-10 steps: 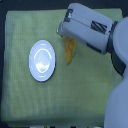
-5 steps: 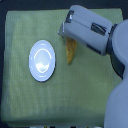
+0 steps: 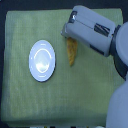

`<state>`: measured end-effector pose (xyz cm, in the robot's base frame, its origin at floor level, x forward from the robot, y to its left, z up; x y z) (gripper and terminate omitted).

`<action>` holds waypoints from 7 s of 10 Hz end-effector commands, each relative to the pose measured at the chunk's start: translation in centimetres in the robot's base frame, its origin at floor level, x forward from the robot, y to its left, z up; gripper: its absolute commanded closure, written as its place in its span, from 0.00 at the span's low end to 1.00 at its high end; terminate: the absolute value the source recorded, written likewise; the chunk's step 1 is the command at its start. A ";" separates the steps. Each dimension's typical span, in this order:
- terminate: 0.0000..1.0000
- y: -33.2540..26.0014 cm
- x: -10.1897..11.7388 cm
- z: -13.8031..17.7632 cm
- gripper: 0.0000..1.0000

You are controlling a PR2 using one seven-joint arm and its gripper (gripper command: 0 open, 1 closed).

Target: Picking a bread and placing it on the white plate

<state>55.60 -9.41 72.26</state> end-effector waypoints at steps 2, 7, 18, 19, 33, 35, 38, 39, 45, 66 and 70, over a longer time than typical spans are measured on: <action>0.00 0.4 -0.2 1.4 1.00; 0.00 0.4 -0.1 2.0 1.00; 0.00 -0.8 0.3 9.4 1.00; 0.00 -0.6 0.2 10.0 1.00; 0.00 21.3 -7.7 10.5 1.00; 0.00 22.3 -8.2 9.1 1.00; 0.00 21.7 -6.9 8.9 1.00; 0.00 21.0 -6.5 8.9 1.00; 0.00 22.1 -6.5 8.4 0.00; 0.00 14.6 -2.6 16.9 0.00; 0.00 3.6 -1.1 16.5 0.00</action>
<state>52.97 4.71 89.01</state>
